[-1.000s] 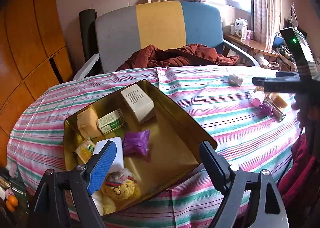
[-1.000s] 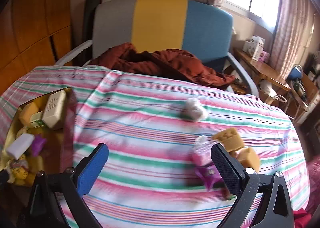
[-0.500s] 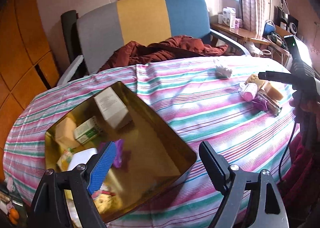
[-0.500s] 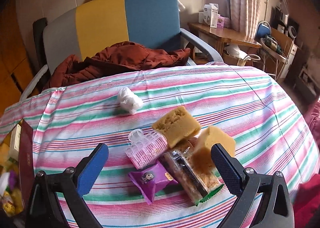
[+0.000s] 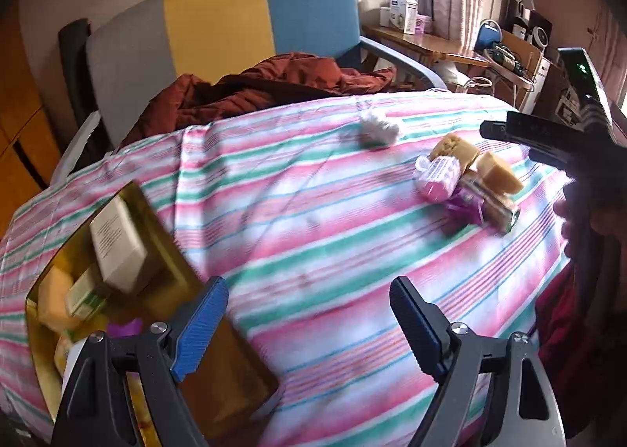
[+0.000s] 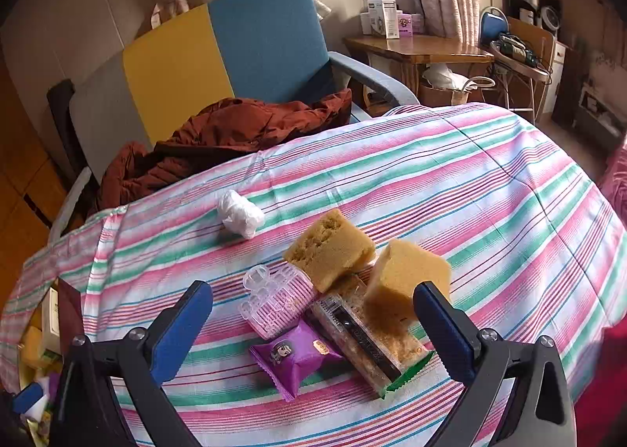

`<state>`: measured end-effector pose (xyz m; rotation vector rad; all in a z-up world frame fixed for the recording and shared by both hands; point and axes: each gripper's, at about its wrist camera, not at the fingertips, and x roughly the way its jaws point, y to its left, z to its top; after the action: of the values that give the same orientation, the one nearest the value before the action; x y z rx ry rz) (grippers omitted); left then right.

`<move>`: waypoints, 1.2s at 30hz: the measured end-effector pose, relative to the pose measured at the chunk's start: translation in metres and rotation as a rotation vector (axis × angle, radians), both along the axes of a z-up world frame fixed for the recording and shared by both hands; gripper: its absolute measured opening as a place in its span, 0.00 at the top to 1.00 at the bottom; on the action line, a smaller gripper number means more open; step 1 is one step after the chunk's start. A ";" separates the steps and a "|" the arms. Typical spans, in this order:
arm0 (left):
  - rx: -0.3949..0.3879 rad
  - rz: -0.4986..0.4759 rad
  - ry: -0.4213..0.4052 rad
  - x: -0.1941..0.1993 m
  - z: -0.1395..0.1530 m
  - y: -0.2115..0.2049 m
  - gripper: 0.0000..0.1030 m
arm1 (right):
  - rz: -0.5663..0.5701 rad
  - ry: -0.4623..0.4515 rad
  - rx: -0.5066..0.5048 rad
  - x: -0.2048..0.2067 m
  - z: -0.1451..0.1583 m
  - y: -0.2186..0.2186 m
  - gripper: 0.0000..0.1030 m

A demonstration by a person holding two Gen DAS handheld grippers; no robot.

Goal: Organize objects
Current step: 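Grasp the plastic-wrapped cotton ball with the left gripper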

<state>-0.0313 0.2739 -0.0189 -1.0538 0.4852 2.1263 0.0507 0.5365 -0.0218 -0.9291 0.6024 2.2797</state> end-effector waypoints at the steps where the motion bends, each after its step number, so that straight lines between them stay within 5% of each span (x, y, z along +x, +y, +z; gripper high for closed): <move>1: 0.005 -0.007 -0.010 -0.004 0.001 0.009 0.16 | -0.007 0.008 -0.004 0.002 0.001 0.001 0.00; 9: 0.067 -0.005 -0.204 -0.051 -0.005 0.079 0.17 | -0.129 0.125 -0.091 0.030 0.010 0.027 0.00; 23: 0.106 0.055 -0.372 -0.127 -0.049 0.214 0.22 | -0.122 0.208 -0.221 0.041 0.006 0.037 0.00; 29: 0.108 0.120 -0.422 -0.160 -0.079 0.253 0.33 | -0.153 0.242 -0.270 0.048 0.002 0.046 0.00; 31: 0.041 0.117 -0.406 -0.162 -0.091 0.263 0.53 | -0.154 0.236 -0.286 0.047 -0.001 0.048 0.00; 36: -0.026 0.002 -0.289 -0.141 -0.088 0.255 0.59 | -0.183 0.239 -0.311 0.051 -0.007 0.055 0.00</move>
<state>-0.1721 0.5293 -0.1064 -1.3497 0.3720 1.9308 0.1019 0.5917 -0.0283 -0.7078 1.1243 2.1822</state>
